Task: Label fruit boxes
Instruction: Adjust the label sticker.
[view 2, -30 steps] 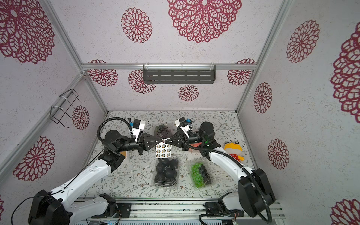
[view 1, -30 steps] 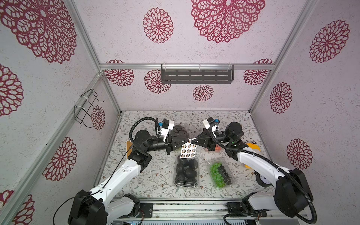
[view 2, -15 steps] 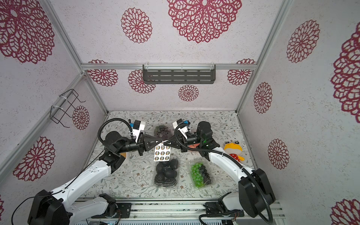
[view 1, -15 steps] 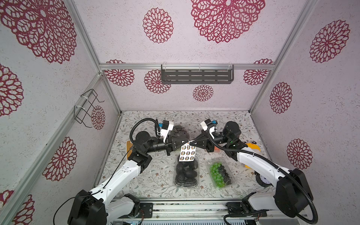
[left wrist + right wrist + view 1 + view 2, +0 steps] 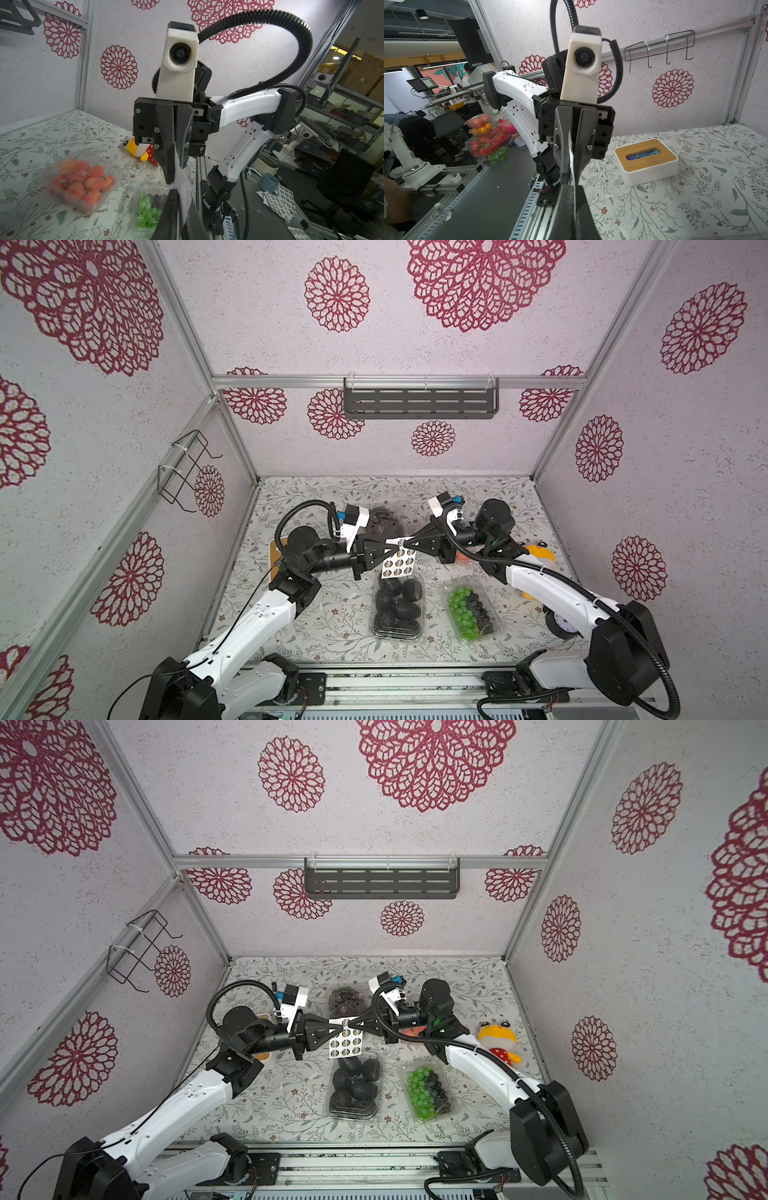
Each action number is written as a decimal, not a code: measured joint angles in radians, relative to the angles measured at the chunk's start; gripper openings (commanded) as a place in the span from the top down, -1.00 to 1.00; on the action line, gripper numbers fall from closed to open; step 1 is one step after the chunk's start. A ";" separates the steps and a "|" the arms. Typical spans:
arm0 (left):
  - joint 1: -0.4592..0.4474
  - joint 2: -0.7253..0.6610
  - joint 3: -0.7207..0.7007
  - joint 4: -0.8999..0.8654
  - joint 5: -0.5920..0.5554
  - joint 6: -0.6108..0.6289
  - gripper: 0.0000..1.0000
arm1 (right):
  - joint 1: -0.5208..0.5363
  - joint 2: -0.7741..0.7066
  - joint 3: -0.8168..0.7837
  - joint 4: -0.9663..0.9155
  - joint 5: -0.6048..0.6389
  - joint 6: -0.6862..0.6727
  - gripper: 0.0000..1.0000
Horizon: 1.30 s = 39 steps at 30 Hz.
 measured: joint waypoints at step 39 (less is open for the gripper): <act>0.000 -0.016 -0.020 -0.047 0.015 0.064 0.46 | 0.013 0.053 0.030 0.014 -0.045 0.077 1.00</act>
